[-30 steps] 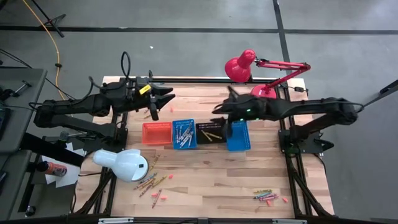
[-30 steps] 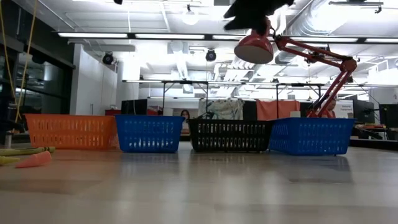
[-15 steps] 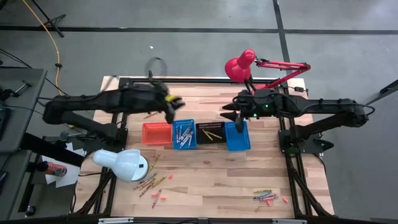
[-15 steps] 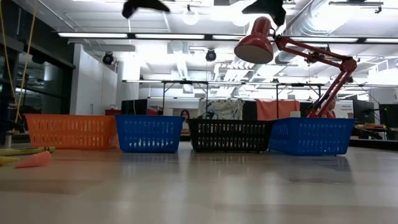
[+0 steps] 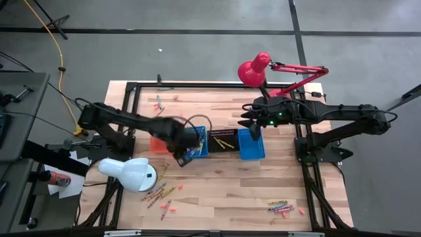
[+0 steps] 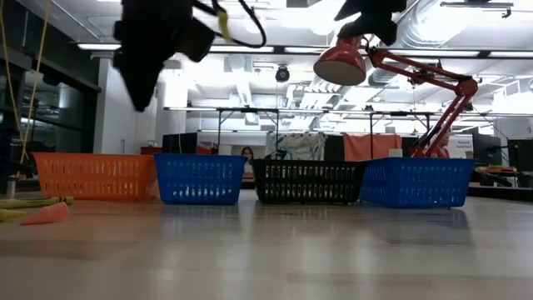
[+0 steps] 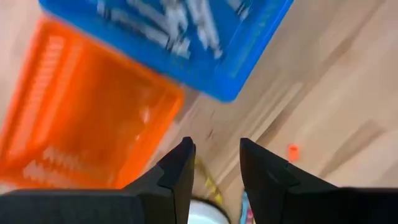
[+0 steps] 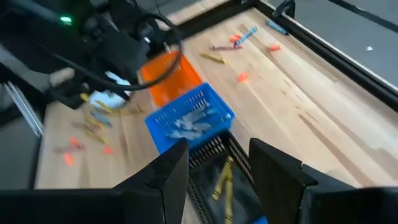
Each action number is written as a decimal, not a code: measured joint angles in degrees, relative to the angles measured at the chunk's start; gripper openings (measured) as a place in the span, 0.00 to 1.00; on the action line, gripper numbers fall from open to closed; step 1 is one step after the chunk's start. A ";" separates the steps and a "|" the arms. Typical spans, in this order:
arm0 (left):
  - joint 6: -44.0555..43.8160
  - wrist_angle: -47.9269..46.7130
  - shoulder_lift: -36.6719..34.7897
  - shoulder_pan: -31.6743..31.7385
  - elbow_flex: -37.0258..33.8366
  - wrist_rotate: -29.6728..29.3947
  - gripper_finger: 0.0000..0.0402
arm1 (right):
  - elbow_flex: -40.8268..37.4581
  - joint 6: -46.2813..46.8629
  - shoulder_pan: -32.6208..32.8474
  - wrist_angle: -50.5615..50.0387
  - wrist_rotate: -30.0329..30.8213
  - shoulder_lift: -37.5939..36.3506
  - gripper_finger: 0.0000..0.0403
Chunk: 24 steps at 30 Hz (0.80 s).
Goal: Sort crayons
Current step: Put the yellow crayon into the black bin
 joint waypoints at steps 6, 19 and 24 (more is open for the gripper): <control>-14.05 0.33 4.57 -5.14 -0.14 -0.45 0.28 | -0.01 -6.72 0.00 -6.12 -0.08 -0.04 0.40; -26.87 -0.36 8.75 -7.73 -6.22 3.44 0.28 | -0.05 -12.67 0.00 -10.08 -5.94 -0.53 0.40; -26.33 3.98 8.78 -6.84 -12.58 7.59 0.28 | -0.04 -10.76 0.00 -10.27 -6.45 -0.89 0.40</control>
